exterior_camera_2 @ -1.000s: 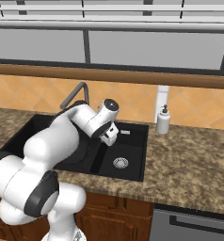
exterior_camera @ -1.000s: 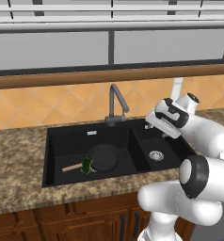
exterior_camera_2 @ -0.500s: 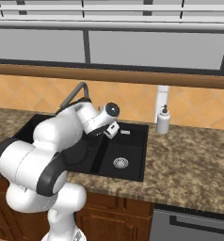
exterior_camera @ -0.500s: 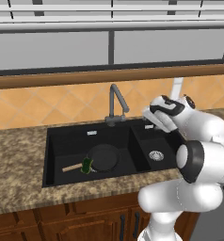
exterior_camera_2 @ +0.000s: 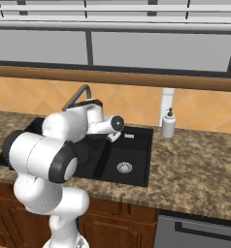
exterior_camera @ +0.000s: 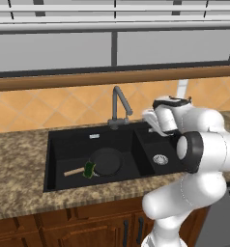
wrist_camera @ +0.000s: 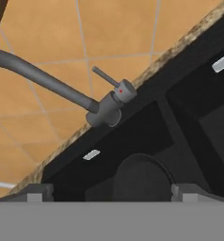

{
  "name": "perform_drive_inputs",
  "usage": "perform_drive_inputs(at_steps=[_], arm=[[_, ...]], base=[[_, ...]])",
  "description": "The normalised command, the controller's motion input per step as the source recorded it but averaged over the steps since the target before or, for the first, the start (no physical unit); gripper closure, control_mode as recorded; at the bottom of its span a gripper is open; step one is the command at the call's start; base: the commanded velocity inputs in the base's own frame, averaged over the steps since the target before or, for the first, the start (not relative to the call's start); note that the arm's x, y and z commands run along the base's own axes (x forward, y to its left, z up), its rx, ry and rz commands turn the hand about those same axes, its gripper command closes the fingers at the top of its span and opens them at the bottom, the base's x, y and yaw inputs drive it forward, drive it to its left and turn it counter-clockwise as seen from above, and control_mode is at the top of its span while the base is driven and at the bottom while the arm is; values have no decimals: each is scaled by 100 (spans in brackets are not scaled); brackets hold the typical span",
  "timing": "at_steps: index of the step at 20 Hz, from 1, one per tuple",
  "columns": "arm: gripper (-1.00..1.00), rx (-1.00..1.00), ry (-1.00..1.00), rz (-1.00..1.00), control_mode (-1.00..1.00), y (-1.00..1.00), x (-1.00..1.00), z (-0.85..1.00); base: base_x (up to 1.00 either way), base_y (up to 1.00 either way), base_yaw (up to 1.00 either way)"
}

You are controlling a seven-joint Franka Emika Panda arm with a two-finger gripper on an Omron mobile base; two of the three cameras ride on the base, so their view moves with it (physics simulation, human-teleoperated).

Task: Pick the pan and sponge and place them into the sink. Then turn on the water.

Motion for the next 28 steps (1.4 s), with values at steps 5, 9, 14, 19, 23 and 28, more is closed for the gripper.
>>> perform_drive_inputs(at_steps=[5,9,14,19,23,28], arm=[[-100,6,0,1,-100,3,19,-2],[-100,5,1,0,-100,0,22,0],[-100,2,0,0,-100,2,23,0],[-100,0,8,0,-100,12,35,0],[-100,0,6,0,-100,16,34,0],[-100,1,0,0,-100,9,37,-3]], base=[[0,0,0],[0,0,0],[0,0,0],[0,0,0],[0,0,0],[0,0,0]])
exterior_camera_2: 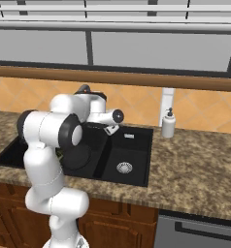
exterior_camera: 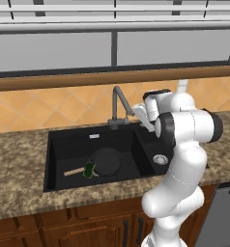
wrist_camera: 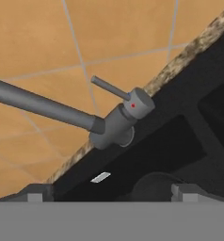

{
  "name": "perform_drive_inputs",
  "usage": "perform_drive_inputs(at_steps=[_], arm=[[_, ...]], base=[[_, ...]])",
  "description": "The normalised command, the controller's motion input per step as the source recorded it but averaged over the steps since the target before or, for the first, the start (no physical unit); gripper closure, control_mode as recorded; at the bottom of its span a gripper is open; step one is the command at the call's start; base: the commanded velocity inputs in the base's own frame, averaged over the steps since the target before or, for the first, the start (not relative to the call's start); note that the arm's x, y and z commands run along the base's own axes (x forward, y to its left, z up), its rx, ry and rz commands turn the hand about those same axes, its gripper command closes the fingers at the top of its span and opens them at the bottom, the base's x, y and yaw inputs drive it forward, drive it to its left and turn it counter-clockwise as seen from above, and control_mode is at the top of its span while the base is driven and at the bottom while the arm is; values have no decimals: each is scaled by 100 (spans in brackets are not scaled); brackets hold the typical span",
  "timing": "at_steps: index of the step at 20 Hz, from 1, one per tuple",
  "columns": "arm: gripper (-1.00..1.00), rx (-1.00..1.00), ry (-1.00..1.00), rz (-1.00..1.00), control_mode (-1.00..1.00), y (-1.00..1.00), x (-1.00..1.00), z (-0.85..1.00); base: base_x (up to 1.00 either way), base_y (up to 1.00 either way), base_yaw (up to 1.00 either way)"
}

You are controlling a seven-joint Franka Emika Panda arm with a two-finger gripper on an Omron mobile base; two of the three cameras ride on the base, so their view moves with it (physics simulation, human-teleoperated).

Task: Pick the pan and sponge and place them into the sink. Then turn on the water.

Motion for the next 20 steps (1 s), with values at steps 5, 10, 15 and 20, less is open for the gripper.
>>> perform_drive_inputs(at_steps=[5,10,15,20], arm=[[-100,1,0,0,-100,2,34,-18],[-100,0,0,0,-100,6,33,-35],[-100,0,0,0,-100,8,31,-24],[-100,0,0,0,-100,8,35,-19]], base=[[0,0,0],[0,0,0],[0,0,0],[0,0,0]])
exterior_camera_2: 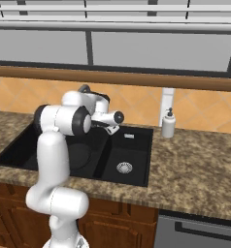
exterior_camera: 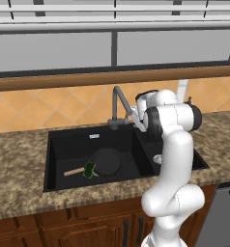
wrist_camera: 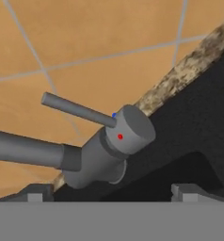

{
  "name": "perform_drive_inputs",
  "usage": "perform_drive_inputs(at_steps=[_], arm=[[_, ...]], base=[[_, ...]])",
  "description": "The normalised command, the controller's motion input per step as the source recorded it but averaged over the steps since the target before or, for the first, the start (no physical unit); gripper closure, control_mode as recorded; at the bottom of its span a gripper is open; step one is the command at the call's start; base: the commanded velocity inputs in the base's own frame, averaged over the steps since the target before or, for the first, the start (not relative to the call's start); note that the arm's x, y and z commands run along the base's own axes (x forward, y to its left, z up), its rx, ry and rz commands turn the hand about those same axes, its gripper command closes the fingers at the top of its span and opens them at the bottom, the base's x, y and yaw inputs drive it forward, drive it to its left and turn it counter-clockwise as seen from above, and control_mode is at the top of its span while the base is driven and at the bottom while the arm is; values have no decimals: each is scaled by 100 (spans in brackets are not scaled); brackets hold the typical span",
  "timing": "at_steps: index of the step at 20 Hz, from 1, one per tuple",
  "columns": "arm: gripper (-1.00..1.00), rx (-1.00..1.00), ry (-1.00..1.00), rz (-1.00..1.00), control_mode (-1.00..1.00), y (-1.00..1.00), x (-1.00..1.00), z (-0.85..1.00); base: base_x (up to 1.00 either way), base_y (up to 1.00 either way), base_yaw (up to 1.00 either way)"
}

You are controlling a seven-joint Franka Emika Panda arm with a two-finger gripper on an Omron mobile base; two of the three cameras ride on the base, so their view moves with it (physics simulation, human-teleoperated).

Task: Pick the pan and sponge and place them into the sink. Then turn on the water.

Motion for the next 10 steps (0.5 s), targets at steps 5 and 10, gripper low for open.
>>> perform_drive_inputs(at_steps=[5,10], arm=[[-100,0,0,0,-100,6,37,-20],[-100,0,0,0,-100,2,35,-20]], base=[[0,0,0],[0,0,0]])
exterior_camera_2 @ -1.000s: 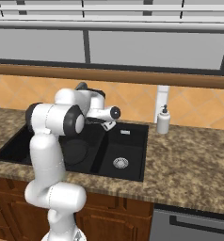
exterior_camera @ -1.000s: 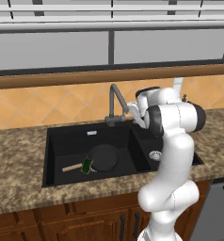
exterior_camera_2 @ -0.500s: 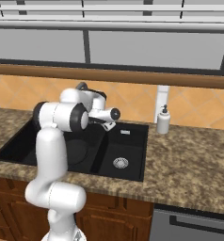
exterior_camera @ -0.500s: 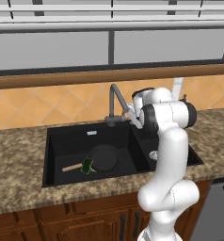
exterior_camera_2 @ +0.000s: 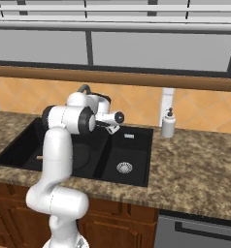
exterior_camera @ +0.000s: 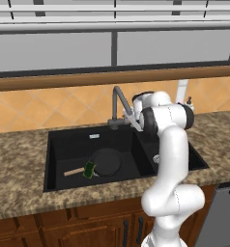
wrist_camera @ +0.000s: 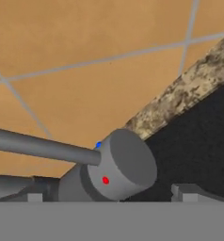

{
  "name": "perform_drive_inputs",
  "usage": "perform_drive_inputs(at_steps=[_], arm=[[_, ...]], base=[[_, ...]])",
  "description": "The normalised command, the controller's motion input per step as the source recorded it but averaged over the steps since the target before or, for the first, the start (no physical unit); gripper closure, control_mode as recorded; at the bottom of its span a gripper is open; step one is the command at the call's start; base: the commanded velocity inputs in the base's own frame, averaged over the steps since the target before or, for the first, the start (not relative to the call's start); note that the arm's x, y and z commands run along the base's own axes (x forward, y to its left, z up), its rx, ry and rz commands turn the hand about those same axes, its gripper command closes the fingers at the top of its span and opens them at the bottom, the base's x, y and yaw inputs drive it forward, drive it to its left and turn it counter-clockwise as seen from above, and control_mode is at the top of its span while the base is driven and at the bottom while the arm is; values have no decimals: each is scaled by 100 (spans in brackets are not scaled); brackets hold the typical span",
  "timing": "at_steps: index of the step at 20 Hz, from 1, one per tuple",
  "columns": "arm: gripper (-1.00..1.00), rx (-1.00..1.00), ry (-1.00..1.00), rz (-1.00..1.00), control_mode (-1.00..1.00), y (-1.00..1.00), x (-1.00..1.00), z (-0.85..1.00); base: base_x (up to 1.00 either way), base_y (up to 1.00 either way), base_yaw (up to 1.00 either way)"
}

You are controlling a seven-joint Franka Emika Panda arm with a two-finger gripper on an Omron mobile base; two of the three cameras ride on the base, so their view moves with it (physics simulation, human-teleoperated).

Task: Pick the pan and sponge and place them into the sink. Then turn on the water.

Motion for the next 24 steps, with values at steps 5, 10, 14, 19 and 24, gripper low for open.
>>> perform_drive_inputs(at_steps=[5,10,14,19,24], arm=[[-100,0,0,0,-100,0,33,-11],[-100,0,0,0,-100,0,30,-11],[100,0,0,0,-100,0,25,-19],[100,1,0,-2,-100,0,27,-6],[100,16,1,-3,-100,-12,19,0]], base=[[0,0,0],[0,0,0],[0,0,0],[0,0,0],[0,0,0]])
